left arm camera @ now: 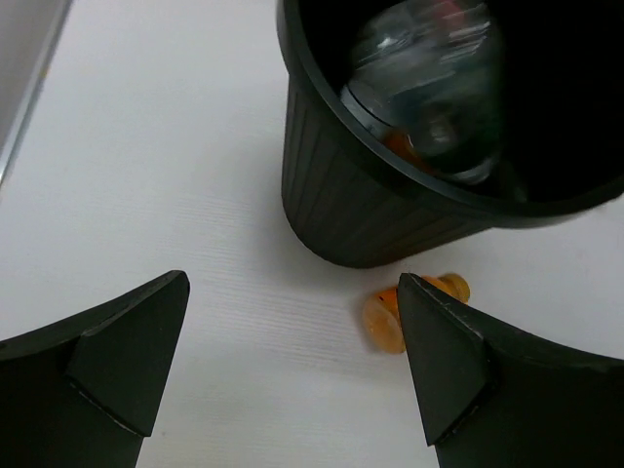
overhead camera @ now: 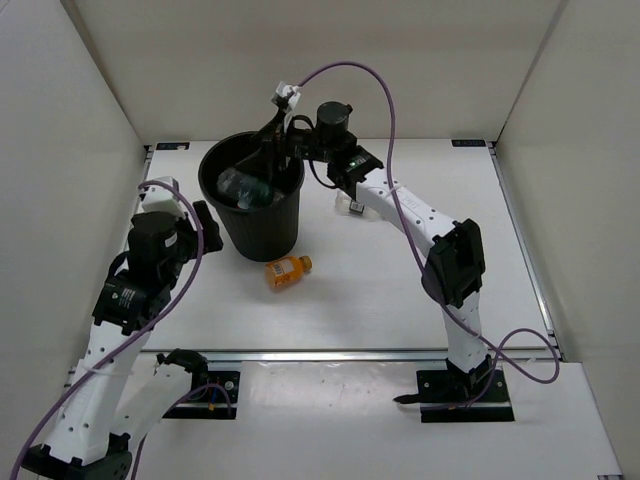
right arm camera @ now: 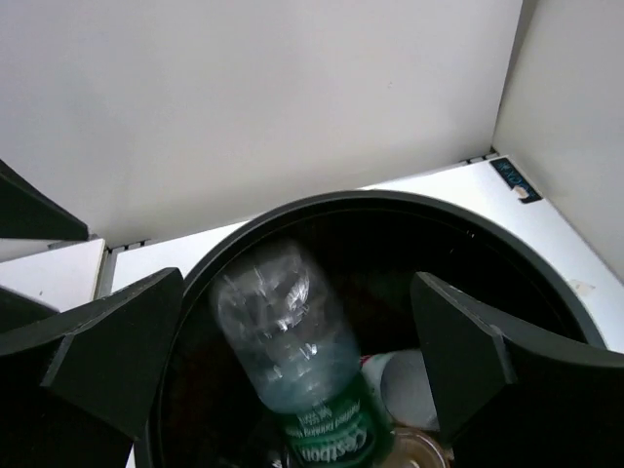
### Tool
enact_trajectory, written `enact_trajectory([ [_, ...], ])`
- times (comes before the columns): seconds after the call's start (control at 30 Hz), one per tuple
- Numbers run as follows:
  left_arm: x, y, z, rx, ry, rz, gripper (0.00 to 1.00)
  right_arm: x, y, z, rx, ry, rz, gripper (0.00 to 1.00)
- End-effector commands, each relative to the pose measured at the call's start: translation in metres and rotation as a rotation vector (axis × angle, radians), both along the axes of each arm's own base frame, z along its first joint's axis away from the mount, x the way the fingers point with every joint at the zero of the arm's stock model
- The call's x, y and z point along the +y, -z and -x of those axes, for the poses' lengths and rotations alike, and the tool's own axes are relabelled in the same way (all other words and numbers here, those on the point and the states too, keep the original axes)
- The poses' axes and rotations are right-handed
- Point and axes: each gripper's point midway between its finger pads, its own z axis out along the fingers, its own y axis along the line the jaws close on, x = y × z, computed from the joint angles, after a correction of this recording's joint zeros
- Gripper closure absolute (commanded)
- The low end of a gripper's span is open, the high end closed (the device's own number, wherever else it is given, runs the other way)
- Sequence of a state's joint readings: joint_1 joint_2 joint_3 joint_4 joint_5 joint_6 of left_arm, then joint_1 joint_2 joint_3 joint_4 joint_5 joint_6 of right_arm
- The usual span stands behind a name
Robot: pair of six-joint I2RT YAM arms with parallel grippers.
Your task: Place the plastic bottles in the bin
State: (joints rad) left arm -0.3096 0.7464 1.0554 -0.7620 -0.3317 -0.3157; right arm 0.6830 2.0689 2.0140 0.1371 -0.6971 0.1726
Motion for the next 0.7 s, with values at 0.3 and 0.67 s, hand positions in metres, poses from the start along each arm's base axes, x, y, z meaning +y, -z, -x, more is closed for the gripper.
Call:
enact_trajectory([
  [0.3,-0.09,0.05,0.006,0.187,0.513,-0.09,0.01,-0.143,-0.039,-0.041,0.065,0.503,0.152,0.0],
  [0.67,-0.169,0.119,0.016,0.376,0.83,-0.242,0.01,-0.416,0.09,0.012,0.497,1.208,0.312,0.01],
])
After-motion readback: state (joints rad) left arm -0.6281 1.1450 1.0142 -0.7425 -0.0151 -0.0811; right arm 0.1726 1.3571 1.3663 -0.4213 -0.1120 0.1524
